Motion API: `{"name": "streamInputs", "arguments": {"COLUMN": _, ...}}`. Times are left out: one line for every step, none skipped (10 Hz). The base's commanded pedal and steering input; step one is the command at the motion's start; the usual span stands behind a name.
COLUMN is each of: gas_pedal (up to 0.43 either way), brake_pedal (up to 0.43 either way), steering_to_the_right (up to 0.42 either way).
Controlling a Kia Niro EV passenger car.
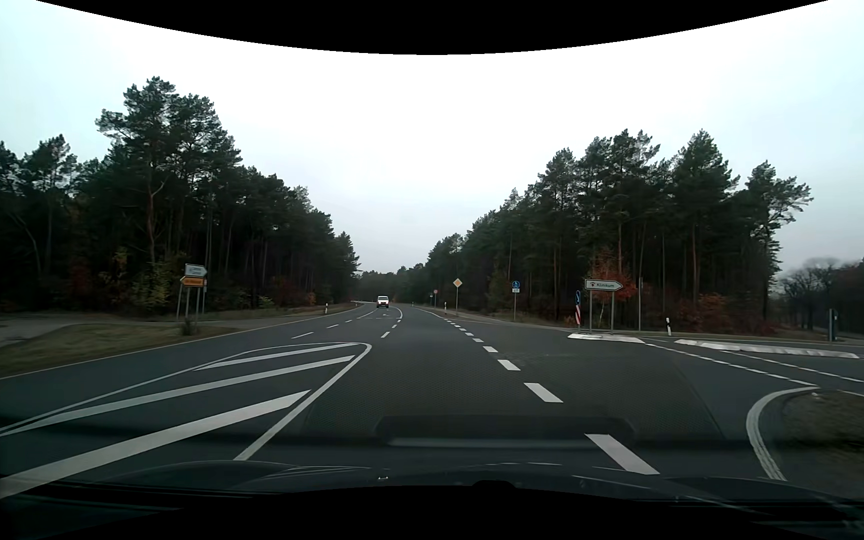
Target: Follow the waypoints while adhering to traffic rules and regulations
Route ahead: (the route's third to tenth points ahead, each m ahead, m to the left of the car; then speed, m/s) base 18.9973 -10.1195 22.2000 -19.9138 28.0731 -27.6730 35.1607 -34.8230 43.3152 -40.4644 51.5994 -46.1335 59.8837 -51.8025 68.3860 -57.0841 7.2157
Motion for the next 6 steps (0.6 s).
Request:
{"name": "streamInputs", "arguments": {"gas_pedal": 0.000, "brake_pedal": 0.043, "steering_to_the_right": 0.173}}
{"name": "streamInputs", "arguments": {"gas_pedal": 0.000, "brake_pedal": 0.000, "steering_to_the_right": 0.200}}
{"name": "streamInputs", "arguments": {"gas_pedal": 0.000, "brake_pedal": 0.000, "steering_to_the_right": 0.226}}
{"name": "streamInputs", "arguments": {"gas_pedal": 0.000, "brake_pedal": 0.000, "steering_to_the_right": 0.244}}
{"name": "streamInputs", "arguments": {"gas_pedal": 0.000, "brake_pedal": 0.000, "steering_to_the_right": 0.264}}
{"name": "streamInputs", "arguments": {"gas_pedal": 0.020, "brake_pedal": 0.000, "steering_to_the_right": 0.276}}
